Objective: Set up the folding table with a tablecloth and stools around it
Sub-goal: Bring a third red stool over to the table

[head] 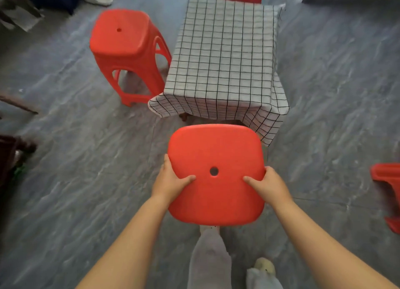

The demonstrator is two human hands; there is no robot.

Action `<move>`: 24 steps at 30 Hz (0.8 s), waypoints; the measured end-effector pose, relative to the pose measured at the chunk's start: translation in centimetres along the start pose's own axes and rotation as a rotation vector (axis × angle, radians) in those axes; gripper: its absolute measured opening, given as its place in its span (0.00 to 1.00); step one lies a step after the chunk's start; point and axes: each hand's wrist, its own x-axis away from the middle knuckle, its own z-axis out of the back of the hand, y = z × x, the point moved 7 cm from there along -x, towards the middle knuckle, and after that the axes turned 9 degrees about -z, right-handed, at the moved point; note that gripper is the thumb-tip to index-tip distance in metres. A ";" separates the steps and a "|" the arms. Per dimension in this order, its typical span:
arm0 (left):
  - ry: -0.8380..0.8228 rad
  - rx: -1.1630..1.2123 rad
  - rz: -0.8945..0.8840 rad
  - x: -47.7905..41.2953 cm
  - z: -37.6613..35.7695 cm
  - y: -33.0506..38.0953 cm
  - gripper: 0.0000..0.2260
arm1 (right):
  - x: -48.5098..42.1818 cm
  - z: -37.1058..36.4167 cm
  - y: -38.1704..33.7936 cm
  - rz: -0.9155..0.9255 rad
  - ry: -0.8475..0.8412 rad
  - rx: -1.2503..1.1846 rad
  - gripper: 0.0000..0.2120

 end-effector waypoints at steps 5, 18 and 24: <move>-0.068 0.006 0.016 -5.4 -3.1 -3.5 0.52 | -4.7 -4.2 0.7 -0.049 -0.024 -0.030 0.26; -0.156 -0.093 -0.041 -11.5 -7.7 -7.2 0.54 | -10.6 -9.8 2.4 -0.056 0.088 -0.148 0.23; -0.189 -0.173 -0.016 -11.1 -10.0 -6.4 0.55 | -12.9 -10.4 3.5 -0.122 0.084 0.010 0.38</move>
